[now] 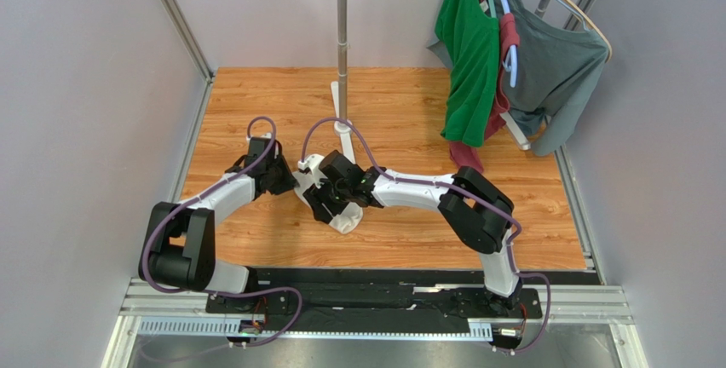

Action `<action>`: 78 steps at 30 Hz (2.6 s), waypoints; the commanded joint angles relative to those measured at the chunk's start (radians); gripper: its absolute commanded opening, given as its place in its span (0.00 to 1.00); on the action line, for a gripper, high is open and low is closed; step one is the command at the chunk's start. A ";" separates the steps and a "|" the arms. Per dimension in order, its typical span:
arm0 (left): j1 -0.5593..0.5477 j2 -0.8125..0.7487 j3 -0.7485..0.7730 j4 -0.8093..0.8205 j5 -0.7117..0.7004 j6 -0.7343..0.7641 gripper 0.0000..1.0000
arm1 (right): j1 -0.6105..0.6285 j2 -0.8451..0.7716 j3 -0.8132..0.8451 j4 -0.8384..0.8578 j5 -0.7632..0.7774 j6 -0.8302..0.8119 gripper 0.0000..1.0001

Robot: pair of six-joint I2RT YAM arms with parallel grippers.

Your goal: Fold the napkin, place the utensils inside, and roll it up

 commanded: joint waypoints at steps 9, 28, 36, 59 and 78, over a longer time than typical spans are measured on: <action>0.005 0.003 0.027 -0.024 -0.009 0.024 0.21 | 0.030 0.067 -0.059 0.016 0.161 0.040 0.57; 0.005 -0.233 0.020 -0.101 -0.064 -0.015 0.57 | 0.004 0.086 -0.194 0.100 -0.034 0.182 0.24; 0.005 -0.257 -0.056 -0.031 -0.029 -0.018 0.58 | -0.081 0.116 -0.220 0.209 -0.328 0.218 0.22; 0.005 -0.129 -0.097 0.045 0.005 -0.039 0.56 | -0.213 0.253 -0.135 0.241 -0.580 0.302 0.18; 0.005 -0.063 -0.045 -0.024 -0.049 0.008 0.39 | -0.227 0.086 -0.041 0.019 -0.508 0.215 0.66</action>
